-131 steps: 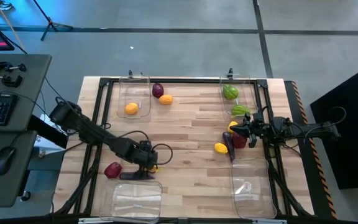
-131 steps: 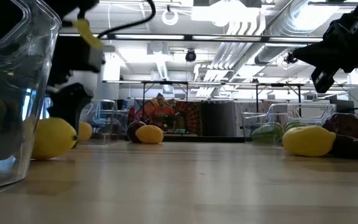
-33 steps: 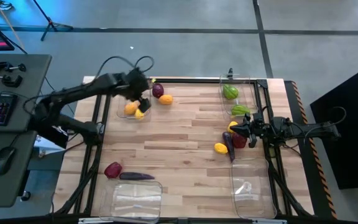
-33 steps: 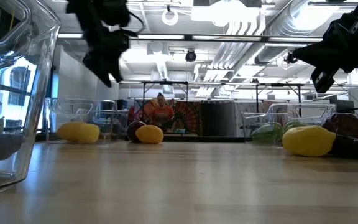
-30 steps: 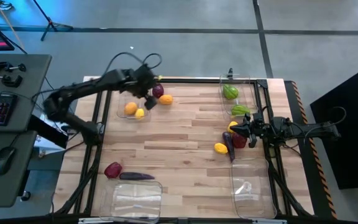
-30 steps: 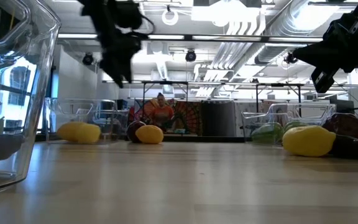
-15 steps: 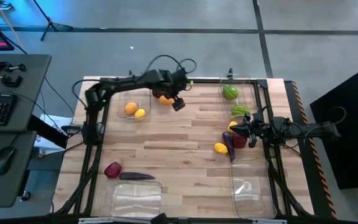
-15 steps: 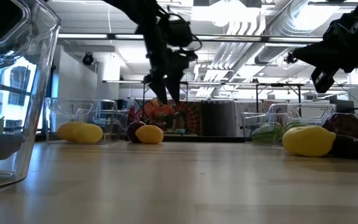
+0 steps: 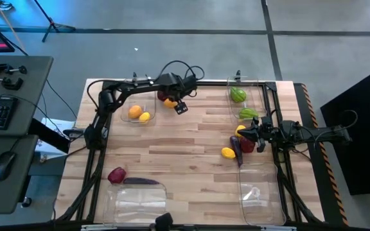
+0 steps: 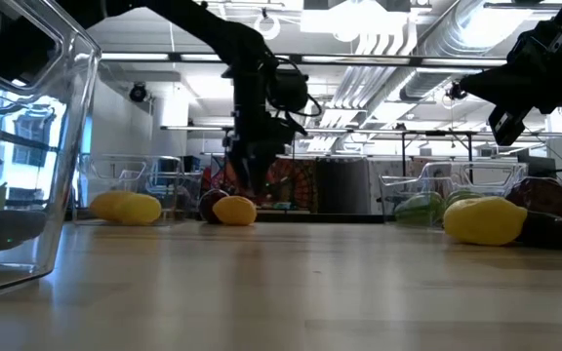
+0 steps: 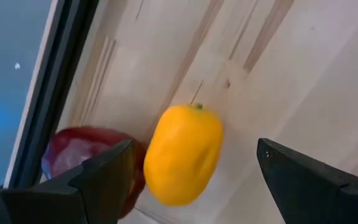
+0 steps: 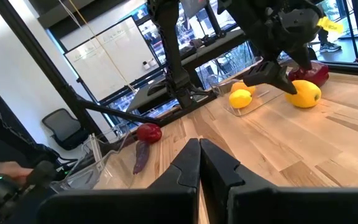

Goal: Sort produce into baskets
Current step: Put the yellow lemon into the top left transparent bin

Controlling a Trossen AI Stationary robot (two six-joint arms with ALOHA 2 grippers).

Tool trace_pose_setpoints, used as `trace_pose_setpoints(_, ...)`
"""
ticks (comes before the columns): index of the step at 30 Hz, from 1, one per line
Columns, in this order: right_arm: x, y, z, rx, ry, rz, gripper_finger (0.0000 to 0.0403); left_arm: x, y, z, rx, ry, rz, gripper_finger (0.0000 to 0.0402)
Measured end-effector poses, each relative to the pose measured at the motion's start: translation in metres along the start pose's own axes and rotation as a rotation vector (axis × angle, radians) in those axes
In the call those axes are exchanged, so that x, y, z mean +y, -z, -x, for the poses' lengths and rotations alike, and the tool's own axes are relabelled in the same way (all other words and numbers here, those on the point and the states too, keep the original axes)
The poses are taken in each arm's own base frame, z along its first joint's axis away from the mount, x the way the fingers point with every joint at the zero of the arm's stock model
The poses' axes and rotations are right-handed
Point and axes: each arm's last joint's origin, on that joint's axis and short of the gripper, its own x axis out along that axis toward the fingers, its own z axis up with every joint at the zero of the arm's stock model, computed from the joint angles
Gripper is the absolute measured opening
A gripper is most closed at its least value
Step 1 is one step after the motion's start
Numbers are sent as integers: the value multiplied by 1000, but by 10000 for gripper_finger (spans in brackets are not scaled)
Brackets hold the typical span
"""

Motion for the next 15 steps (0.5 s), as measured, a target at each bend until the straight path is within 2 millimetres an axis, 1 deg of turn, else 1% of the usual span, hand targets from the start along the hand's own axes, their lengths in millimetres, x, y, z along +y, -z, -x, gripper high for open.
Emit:
trace_pose_setpoints(4,0,0,0,0,0,0,0,-1,0,0,2,-24,-41,323)
trace_pose_setpoints(6,0,0,0,0,0,0,0,0,-1,3,1,-49,-68,323)
trace_pose_setpoints(11,0,0,0,0,0,0,0,4,-10,27,-41,-56,-58,323)
trace_pose_setpoints(15,0,0,0,0,0,0,0,-7,-5,39,-17,-2,-21,323)
